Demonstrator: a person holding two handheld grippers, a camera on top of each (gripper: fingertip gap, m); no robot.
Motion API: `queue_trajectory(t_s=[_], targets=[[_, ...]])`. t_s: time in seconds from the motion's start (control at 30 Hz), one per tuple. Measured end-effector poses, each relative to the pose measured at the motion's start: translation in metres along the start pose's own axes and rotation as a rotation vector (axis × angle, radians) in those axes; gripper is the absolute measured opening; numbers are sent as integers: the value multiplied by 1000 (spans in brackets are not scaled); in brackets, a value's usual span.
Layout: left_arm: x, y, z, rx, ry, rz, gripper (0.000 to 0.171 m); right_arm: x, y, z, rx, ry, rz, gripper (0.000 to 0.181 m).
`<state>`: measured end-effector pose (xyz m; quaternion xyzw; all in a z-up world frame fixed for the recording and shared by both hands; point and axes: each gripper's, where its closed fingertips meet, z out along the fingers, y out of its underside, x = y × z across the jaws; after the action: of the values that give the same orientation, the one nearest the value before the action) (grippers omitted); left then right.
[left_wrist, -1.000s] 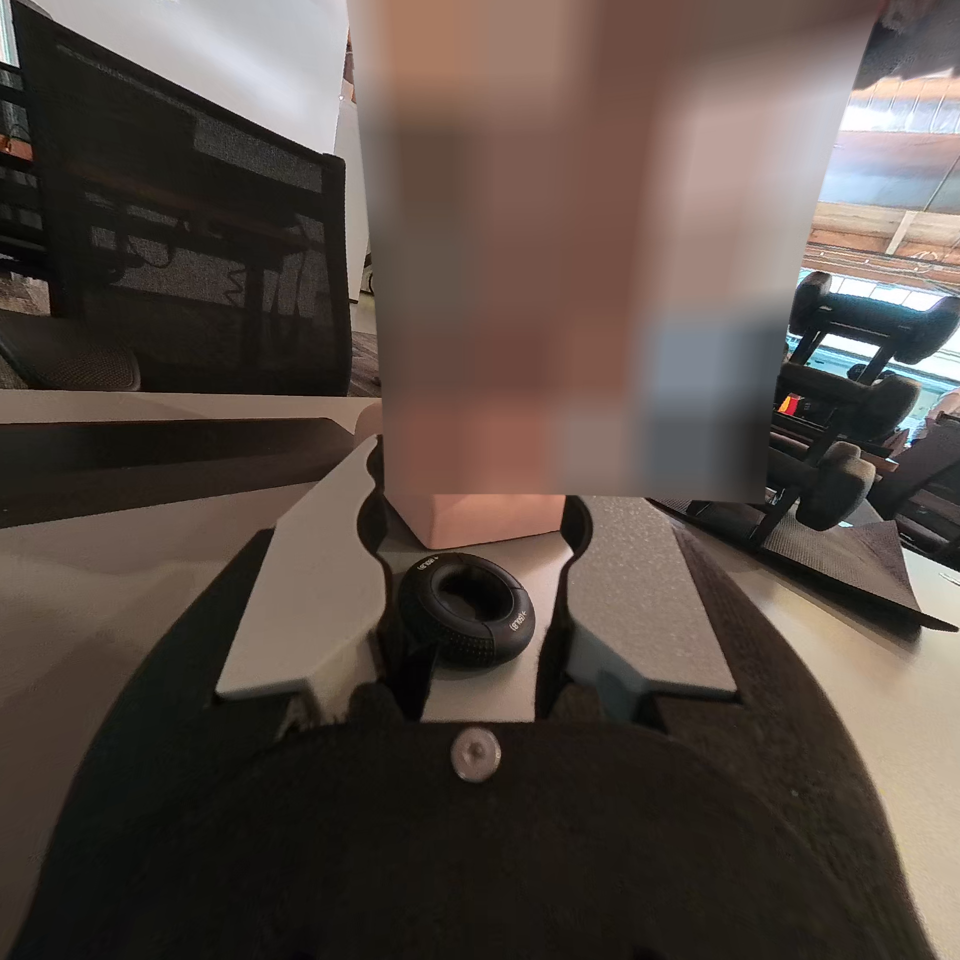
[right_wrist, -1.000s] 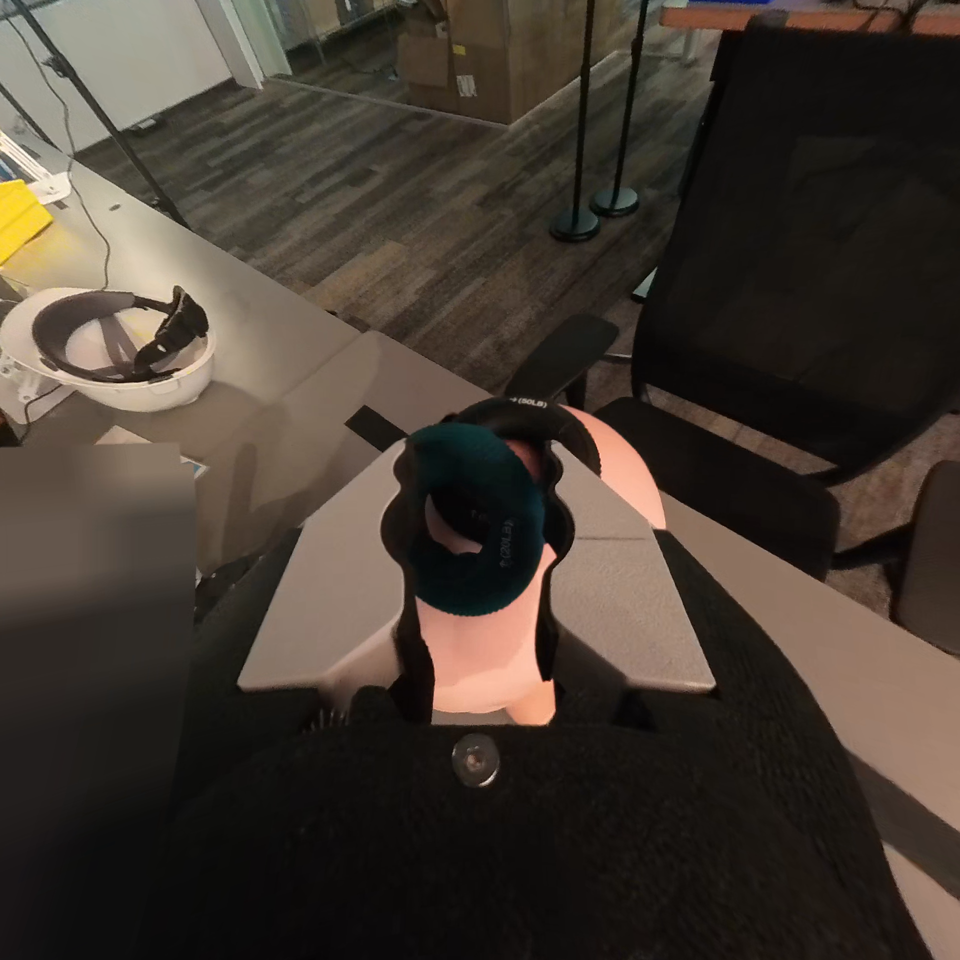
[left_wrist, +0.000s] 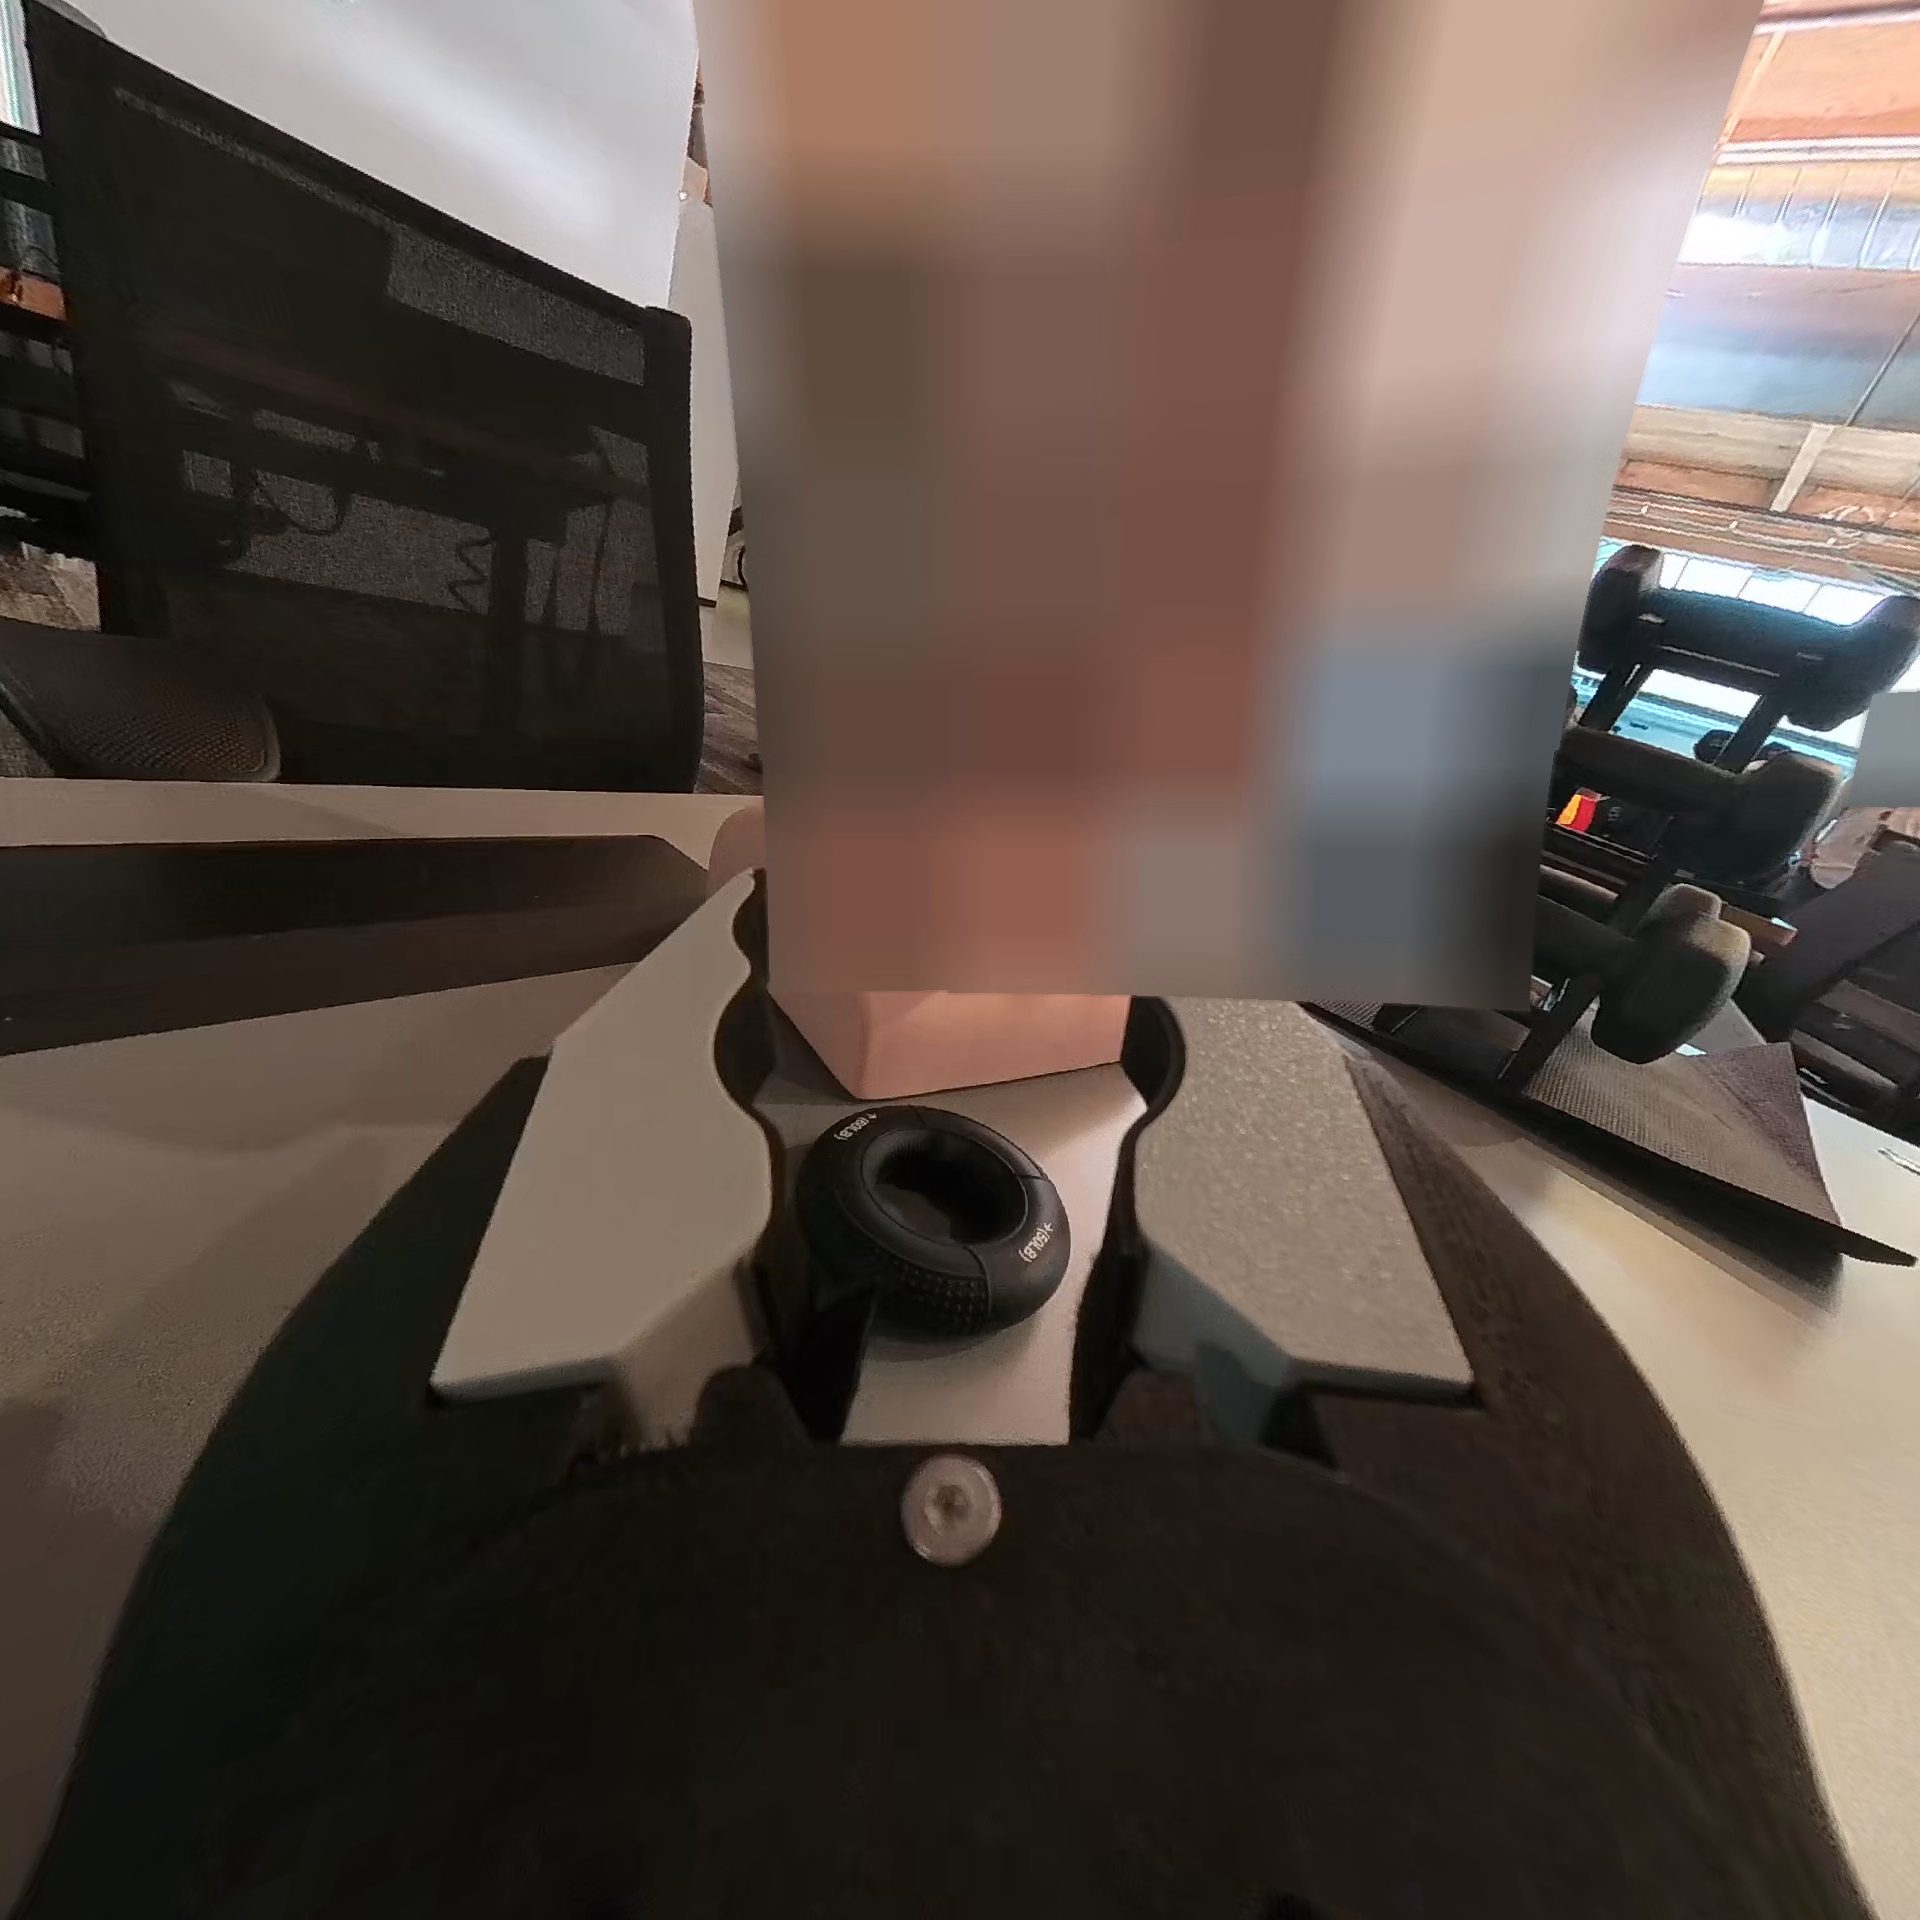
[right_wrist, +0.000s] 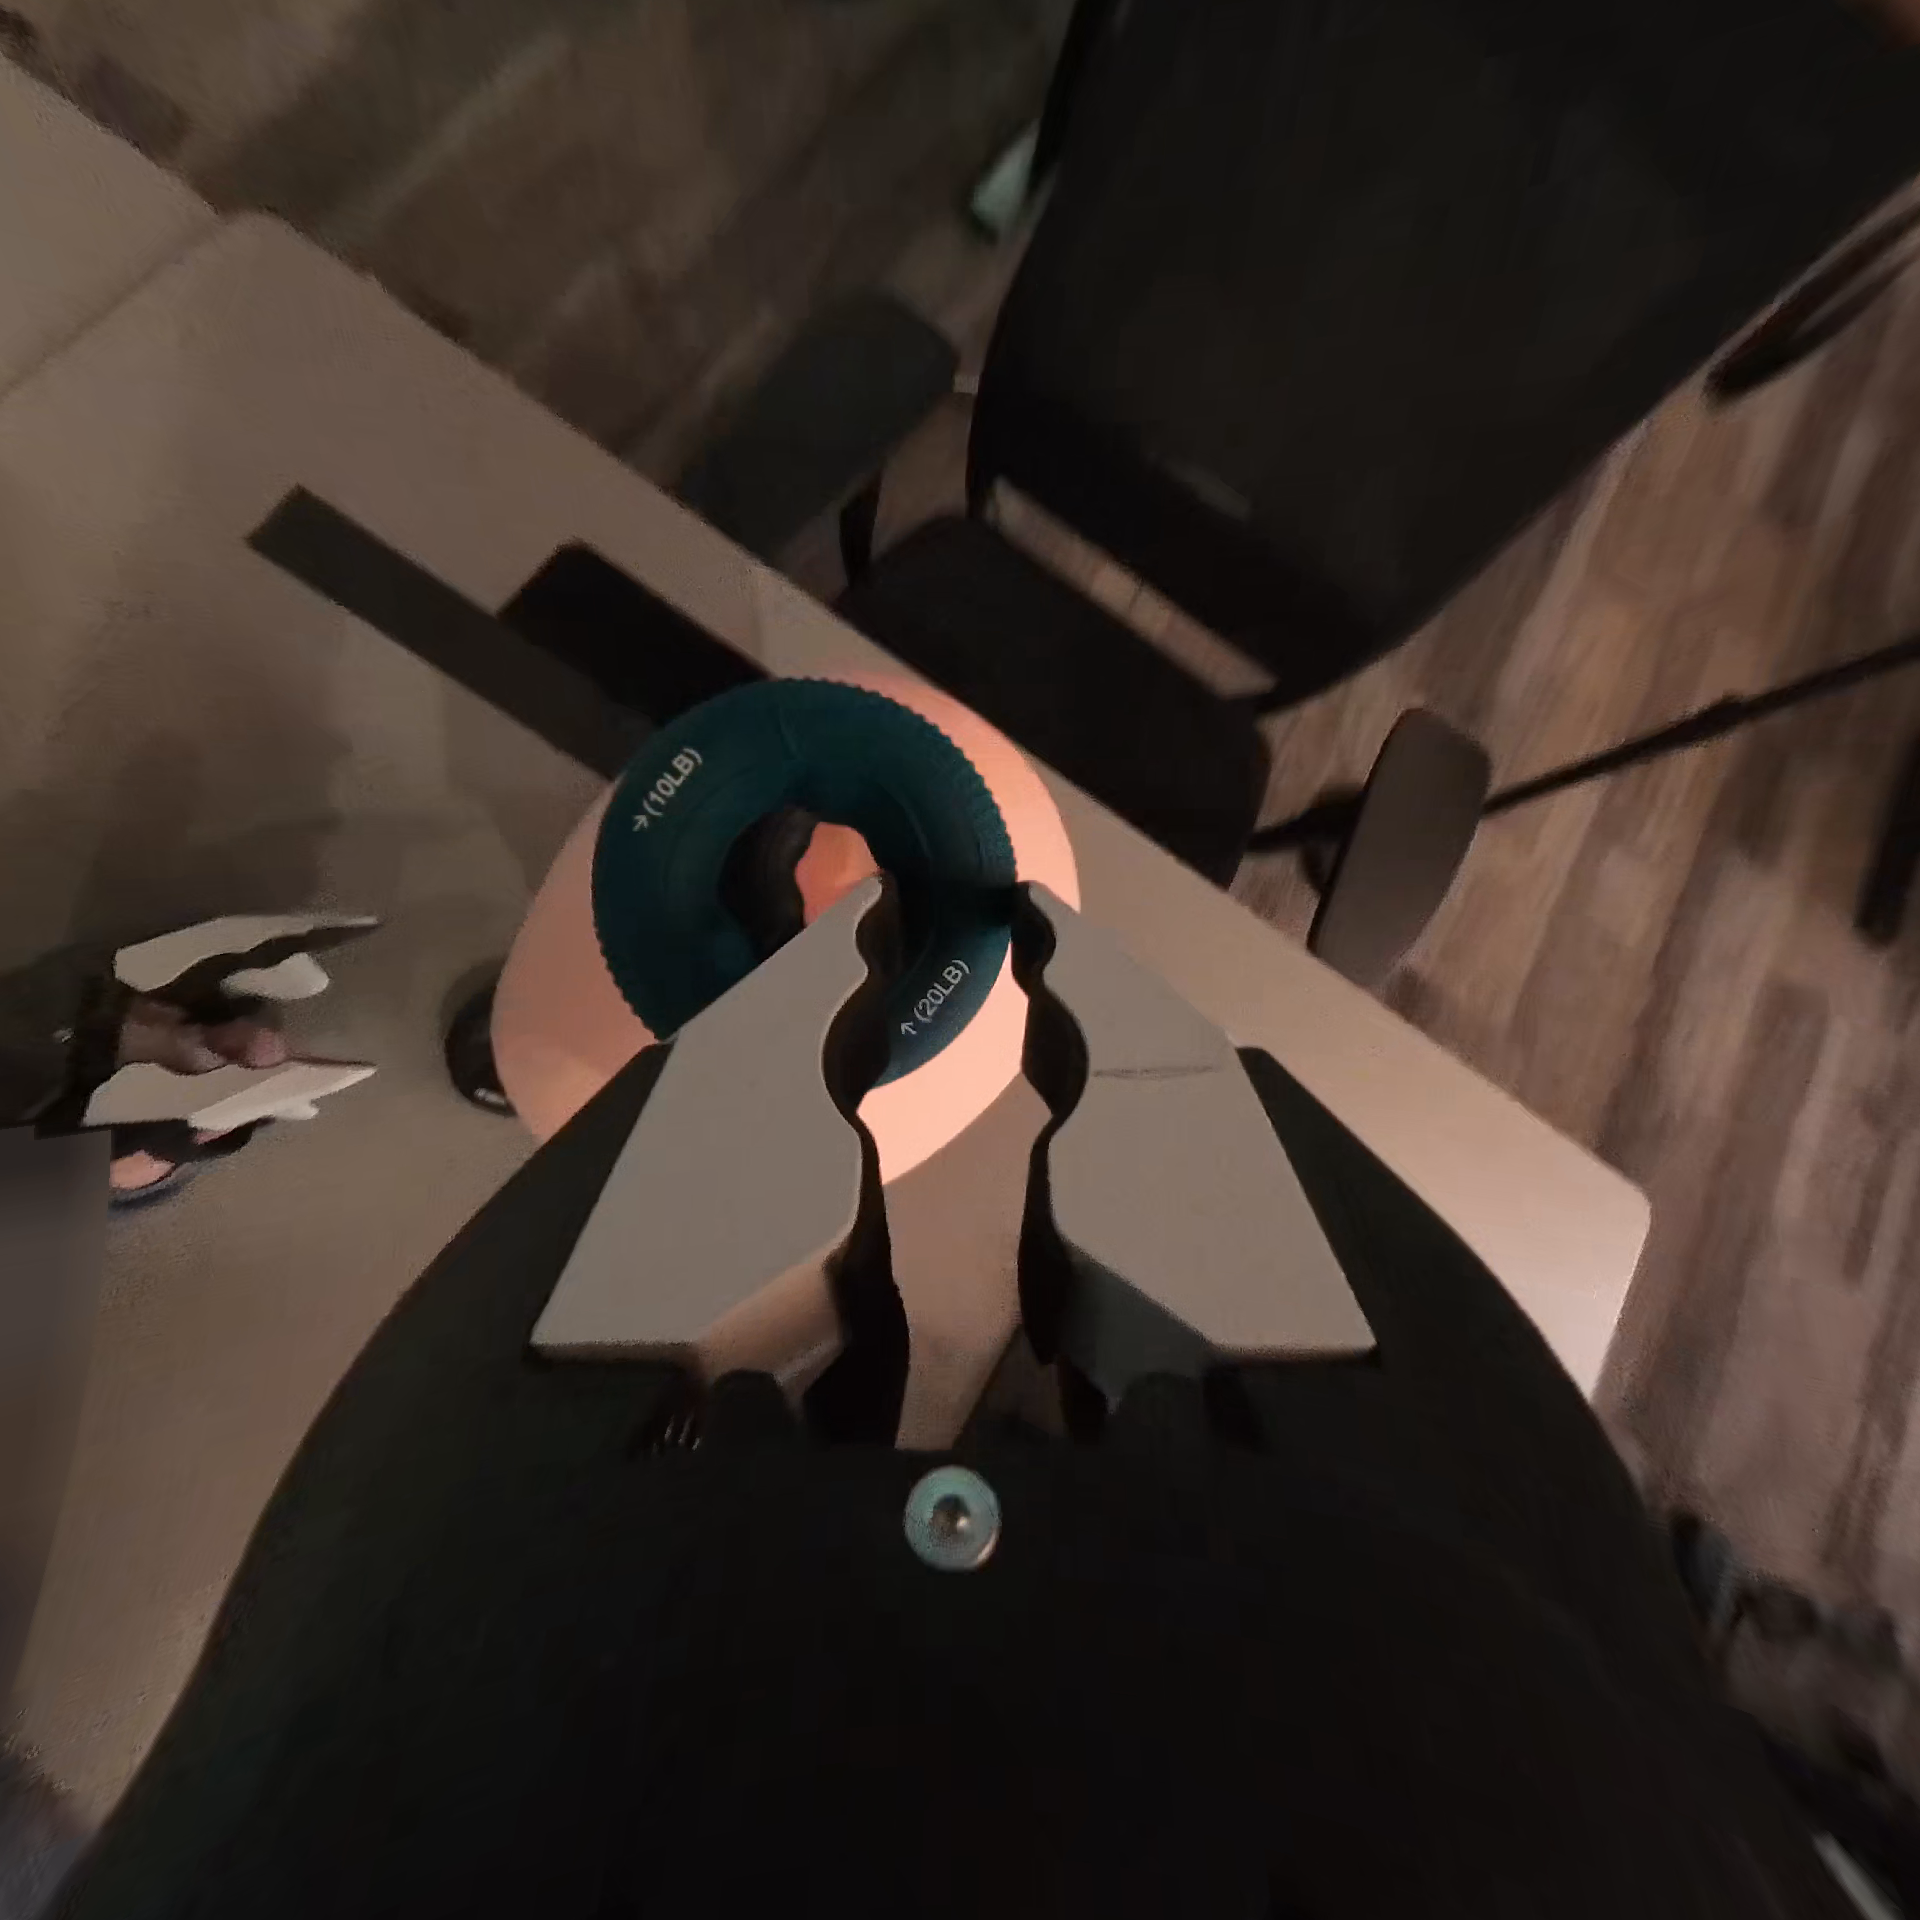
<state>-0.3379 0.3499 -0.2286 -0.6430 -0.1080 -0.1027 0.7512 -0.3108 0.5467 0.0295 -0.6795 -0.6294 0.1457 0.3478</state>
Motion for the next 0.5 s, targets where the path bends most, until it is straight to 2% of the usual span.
queue_trajectory(t_s=[0.13, 0.5], targets=[[0, 0, 0, -1, 0, 0, 65, 2, 6, 14, -150, -12, 46, 19], [0, 1, 1, -5, 1, 4, 65, 8, 8, 25, -151, -15, 108, 20]])
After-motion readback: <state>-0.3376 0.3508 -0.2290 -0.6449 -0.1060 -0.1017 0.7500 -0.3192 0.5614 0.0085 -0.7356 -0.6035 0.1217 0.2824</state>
